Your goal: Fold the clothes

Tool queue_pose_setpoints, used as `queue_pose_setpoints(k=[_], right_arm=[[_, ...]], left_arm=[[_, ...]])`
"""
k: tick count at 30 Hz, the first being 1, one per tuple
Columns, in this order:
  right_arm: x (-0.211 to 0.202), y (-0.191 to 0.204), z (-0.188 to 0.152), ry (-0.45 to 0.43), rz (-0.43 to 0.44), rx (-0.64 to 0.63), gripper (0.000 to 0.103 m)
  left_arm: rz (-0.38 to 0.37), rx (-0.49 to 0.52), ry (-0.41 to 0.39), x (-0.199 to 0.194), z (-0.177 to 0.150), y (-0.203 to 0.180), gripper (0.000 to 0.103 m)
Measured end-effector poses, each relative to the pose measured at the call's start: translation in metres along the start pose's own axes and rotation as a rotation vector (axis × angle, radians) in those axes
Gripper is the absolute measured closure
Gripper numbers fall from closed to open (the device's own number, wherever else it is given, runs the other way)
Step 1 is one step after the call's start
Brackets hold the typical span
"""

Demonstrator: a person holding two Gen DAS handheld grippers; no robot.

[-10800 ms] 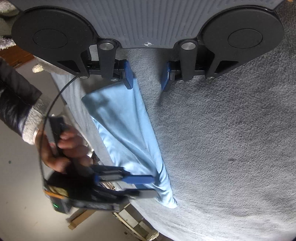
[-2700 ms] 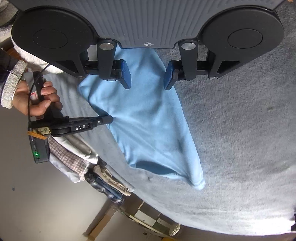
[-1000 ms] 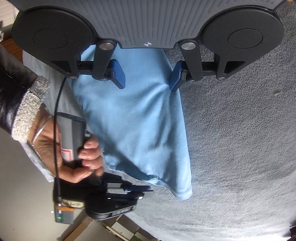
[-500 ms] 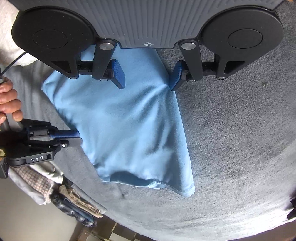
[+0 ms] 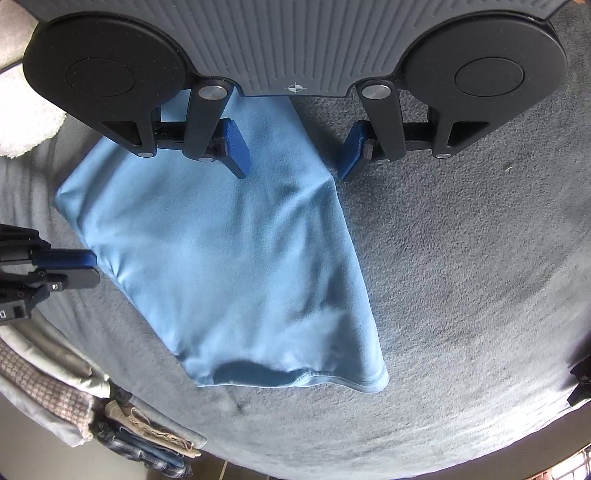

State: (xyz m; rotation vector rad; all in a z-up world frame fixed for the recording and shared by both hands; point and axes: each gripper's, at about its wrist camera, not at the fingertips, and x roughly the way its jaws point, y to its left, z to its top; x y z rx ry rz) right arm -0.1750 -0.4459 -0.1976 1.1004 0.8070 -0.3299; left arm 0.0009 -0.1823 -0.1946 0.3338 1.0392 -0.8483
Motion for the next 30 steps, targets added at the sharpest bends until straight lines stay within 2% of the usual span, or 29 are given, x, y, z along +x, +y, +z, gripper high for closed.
queue_pose_setpoints(k=[3, 7, 12, 15, 17, 20, 24, 27, 30], right_arm=[[0.005, -0.001, -0.010, 0.078, 0.001, -0.028, 0.084], [0.013, -0.013, -0.019, 0.166, 0.015, 0.021, 0.082], [0.009, -0.023, -0.024, 0.192, -0.013, 0.033, 0.077], [0.004, -0.022, -0.024, 0.176, -0.057, -0.001, 0.074], [-0.003, -0.024, -0.023, 0.143, -0.090, -0.016, 0.074], [-0.017, -0.030, -0.023, 0.048, -0.146, -0.015, 0.074], [-0.033, -0.042, -0.028, -0.076, -0.142, 0.033, 0.074], [-0.053, -0.049, -0.033, -0.203, -0.167, 0.039, 0.073], [-0.066, -0.059, -0.038, -0.284, -0.132, 0.082, 0.073]], left_arm=[[0.016, 0.010, 0.000, 0.001, 0.000, -0.003, 0.049], [0.033, 0.019, 0.001, 0.001, 0.000, -0.005, 0.048], [0.043, 0.023, 0.002, 0.003, 0.001, -0.006, 0.047], [0.048, 0.023, 0.003, 0.003, 0.001, -0.006, 0.047], [0.049, 0.024, 0.003, 0.003, 0.001, -0.007, 0.047], [0.038, -0.003, 0.004, -0.002, -0.001, -0.001, 0.046], [0.059, -0.031, -0.002, -0.014, -0.006, 0.006, 0.046], [0.076, -0.041, -0.020, -0.025, -0.010, 0.008, 0.046], [0.077, -0.059, -0.034, -0.033, -0.014, 0.009, 0.046]])
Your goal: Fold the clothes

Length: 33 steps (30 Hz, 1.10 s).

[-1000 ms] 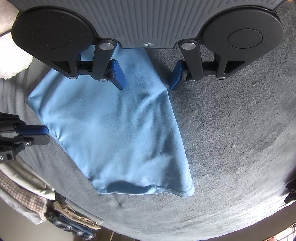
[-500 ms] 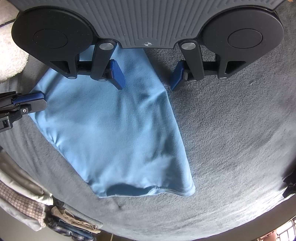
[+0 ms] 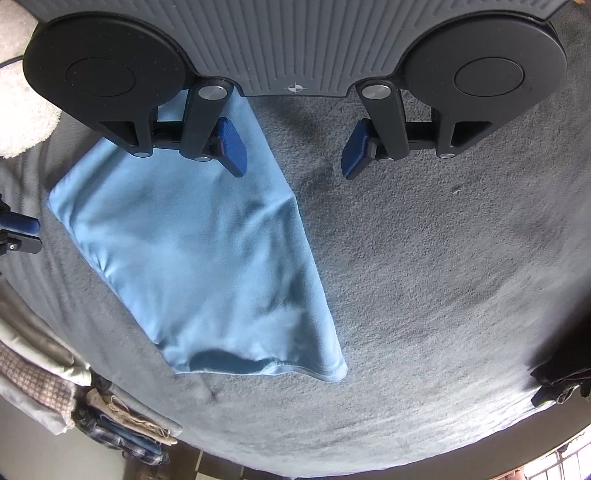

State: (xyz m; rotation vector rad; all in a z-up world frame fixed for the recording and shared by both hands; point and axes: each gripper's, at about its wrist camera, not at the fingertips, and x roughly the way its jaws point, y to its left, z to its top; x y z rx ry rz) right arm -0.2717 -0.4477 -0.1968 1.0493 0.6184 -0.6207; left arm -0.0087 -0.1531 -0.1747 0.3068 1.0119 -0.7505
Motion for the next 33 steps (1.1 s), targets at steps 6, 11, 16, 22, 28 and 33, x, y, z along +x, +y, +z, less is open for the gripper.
queue_pose_setpoints(k=[6, 11, 16, 22, 28, 33], right_arm=[[0.003, -0.008, 0.000, 0.009, 0.058, 0.051, 0.072], [0.007, -0.018, 0.000, -0.005, 0.118, 0.140, 0.064], [0.008, -0.027, 0.002, -0.010, 0.141, 0.214, 0.062], [0.010, -0.027, 0.002, 0.002, 0.193, 0.227, 0.056], [0.014, -0.024, 0.013, 0.027, 0.231, 0.214, 0.051], [0.033, -0.008, 0.033, 0.052, 0.239, 0.120, 0.049]], left_arm=[[-0.024, -0.025, -0.009, -0.010, -0.005, -0.004, 0.045], [-0.024, -0.051, -0.015, -0.014, -0.007, -0.006, 0.044], [-0.022, -0.117, -0.041, -0.019, -0.007, 0.001, 0.037], [0.018, -0.154, -0.051, -0.021, -0.015, 0.008, 0.034], [0.025, -0.188, -0.102, -0.021, -0.011, 0.019, 0.032], [-0.060, -0.232, -0.132, -0.004, 0.001, 0.031, 0.032]])
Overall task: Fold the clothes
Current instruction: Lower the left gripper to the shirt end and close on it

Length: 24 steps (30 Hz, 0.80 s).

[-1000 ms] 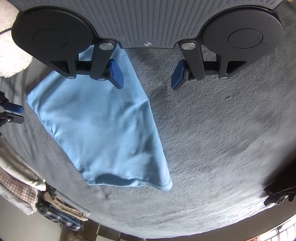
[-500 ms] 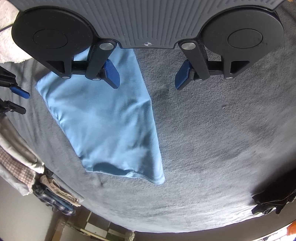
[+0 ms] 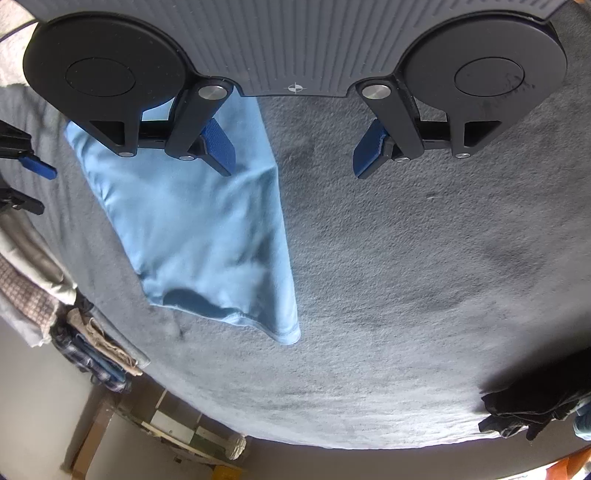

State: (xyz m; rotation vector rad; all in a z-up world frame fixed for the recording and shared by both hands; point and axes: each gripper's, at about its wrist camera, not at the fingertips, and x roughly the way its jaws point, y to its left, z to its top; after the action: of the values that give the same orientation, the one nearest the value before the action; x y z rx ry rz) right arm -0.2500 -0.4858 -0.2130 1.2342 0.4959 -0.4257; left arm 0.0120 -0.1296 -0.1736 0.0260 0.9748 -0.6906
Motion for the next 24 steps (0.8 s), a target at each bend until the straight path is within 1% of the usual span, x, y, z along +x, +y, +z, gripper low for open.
queue_pose_setpoints(k=[3, 5, 8, 12, 17, 20, 24], right_arm=[[0.026, 0.011, 0.014, 0.059, 0.021, -0.073, 0.048], [0.045, 0.017, 0.023, 0.100, 0.039, -0.117, 0.048], [0.074, 0.024, 0.035, 0.154, 0.055, -0.162, 0.048], [0.112, 0.027, 0.042, 0.226, 0.046, -0.166, 0.048], [0.147, 0.036, 0.052, 0.278, 0.131, -0.132, 0.048], [0.169, 0.042, 0.056, 0.329, 0.175, -0.126, 0.048], [0.191, 0.053, 0.059, 0.379, 0.222, -0.142, 0.048]], left_arm=[[-0.049, -0.030, 0.000, 0.017, 0.010, 0.006, 0.034], [-0.083, -0.034, 0.008, 0.029, 0.016, 0.008, 0.043], [-0.127, -0.033, 0.017, 0.046, 0.022, 0.011, 0.050], [-0.182, -0.058, 0.023, 0.063, 0.026, 0.016, 0.051], [-0.267, -0.105, 0.012, 0.077, 0.039, 0.021, 0.051], [-0.303, -0.150, 0.010, 0.088, 0.046, 0.023, 0.052], [-0.341, -0.165, -0.006, 0.101, 0.057, 0.023, 0.053]])
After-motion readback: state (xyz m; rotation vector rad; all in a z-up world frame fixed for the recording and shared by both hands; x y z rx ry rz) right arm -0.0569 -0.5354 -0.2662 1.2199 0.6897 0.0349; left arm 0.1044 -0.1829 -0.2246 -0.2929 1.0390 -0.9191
